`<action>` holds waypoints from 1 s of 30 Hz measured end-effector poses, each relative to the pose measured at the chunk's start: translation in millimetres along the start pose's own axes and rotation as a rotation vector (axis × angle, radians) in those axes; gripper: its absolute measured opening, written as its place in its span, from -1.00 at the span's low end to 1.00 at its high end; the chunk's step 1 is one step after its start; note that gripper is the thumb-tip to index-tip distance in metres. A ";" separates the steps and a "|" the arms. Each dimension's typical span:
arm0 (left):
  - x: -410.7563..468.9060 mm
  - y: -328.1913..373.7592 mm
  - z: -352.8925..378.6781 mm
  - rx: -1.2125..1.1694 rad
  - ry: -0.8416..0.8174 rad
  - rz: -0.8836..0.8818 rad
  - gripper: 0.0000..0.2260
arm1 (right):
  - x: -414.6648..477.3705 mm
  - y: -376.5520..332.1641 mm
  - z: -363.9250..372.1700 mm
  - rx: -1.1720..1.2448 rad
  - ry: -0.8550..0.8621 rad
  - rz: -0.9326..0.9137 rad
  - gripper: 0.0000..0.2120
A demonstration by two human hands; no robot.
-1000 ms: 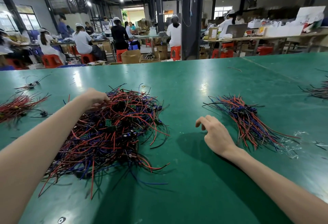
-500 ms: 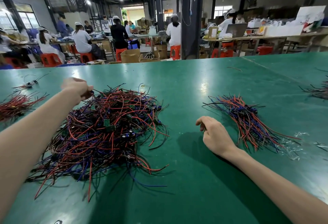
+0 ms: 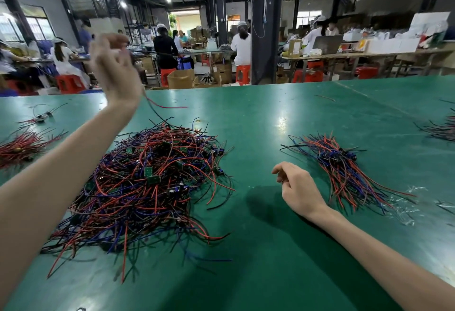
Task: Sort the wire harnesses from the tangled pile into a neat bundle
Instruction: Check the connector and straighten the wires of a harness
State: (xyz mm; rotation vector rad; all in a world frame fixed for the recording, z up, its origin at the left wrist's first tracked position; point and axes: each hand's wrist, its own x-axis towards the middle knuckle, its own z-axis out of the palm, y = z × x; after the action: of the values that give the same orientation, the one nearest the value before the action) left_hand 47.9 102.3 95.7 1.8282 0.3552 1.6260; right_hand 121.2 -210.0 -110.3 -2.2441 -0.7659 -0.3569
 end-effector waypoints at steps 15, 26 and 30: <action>-231.2 26.0 58.8 -0.711 -0.848 -0.956 -0.90 | -0.1 -25.6 -14.4 1.061 -0.115 0.365 -0.85; -246.2 17.9 56.1 -0.666 -0.790 -1.011 -0.93 | -2.1 -21.0 -13.1 1.073 -0.198 0.382 -0.95; -248.5 18.9 57.3 -0.691 -0.849 -1.076 -0.96 | -2.2 -19.3 -10.9 1.047 -0.128 0.414 -0.94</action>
State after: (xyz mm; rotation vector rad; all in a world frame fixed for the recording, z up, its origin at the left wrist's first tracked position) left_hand 51.0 -77.0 -86.7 1.2238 0.2502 0.1315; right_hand 107.3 -208.0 -93.0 -1.3611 -0.3737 0.3388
